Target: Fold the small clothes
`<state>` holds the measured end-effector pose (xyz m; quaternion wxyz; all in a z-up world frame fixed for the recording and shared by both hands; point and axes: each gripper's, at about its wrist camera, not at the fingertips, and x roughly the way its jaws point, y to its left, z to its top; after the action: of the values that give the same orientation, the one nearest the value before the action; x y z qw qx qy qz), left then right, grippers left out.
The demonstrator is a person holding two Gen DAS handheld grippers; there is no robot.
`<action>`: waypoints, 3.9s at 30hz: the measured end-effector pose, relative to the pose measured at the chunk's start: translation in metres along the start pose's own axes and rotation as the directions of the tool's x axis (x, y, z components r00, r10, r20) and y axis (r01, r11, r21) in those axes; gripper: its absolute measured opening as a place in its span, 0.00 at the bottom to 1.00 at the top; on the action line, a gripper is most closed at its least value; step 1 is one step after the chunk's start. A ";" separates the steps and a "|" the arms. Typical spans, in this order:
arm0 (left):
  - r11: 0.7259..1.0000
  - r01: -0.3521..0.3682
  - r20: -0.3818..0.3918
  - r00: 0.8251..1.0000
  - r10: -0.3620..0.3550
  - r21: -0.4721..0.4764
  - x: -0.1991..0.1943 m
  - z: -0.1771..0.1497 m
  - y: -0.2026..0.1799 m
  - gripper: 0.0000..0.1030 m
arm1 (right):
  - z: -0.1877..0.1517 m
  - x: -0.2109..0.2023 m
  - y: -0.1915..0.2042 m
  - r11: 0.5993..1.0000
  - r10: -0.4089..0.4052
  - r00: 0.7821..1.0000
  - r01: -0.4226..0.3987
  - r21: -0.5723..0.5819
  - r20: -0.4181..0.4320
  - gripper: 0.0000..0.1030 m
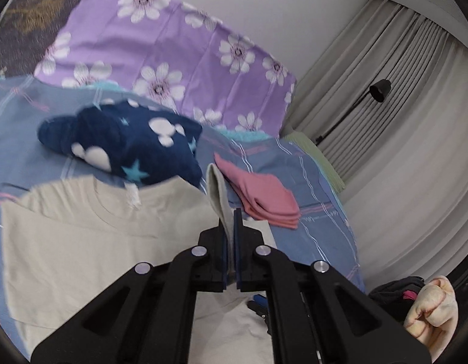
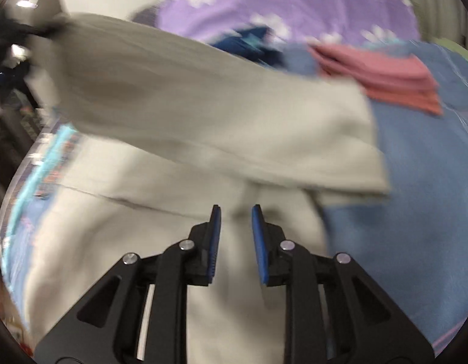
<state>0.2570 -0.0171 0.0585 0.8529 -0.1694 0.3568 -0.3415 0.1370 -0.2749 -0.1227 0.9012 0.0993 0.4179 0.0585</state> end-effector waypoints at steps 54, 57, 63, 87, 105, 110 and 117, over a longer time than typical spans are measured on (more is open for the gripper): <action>0.859 -0.512 -0.047 0.858 0.512 0.014 -0.026 -0.077 0.138 0.25 | -0.008 0.008 -0.002 0.998 0.053 0.998 -0.053 0.018 0.022 0.33; 0.860 -0.507 -0.141 0.849 0.509 0.058 0.011 -0.096 0.143 0.32 | -0.008 0.003 0.002 1.000 0.027 0.999 -0.026 -0.005 0.023 0.33; 0.815 -0.560 -0.104 0.811 0.576 0.149 0.031 -0.121 0.141 0.38 | -0.005 -0.025 0.001 0.998 0.056 0.995 -0.055 -0.018 0.079 0.33; 0.769 -0.605 -0.071 0.774 0.629 0.207 0.037 -0.126 0.135 0.39 | 0.135 0.051 -0.049 0.978 -0.202 0.977 0.197 0.072 0.075 0.02; 0.779 -0.597 -0.070 0.783 0.618 0.195 0.036 -0.125 0.135 0.40 | 0.022 0.031 -0.019 0.988 -0.085 0.996 0.083 -0.132 -0.014 0.00; 0.783 -0.596 -0.067 0.787 0.614 0.176 0.030 -0.126 0.134 0.42 | 0.020 0.012 -0.017 0.991 -0.107 0.994 0.106 -0.076 -0.007 0.00; 0.849 -0.527 -0.081 0.845 0.528 0.032 -0.034 -0.149 0.139 0.57 | -0.016 -0.019 -0.024 0.997 -0.060 0.998 0.059 -0.049 -0.011 0.00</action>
<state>0.1958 0.0988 -0.1011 0.8982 -0.0462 0.4250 -0.1028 0.1126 -0.2995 -0.1240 0.9019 0.0646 0.4249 0.0424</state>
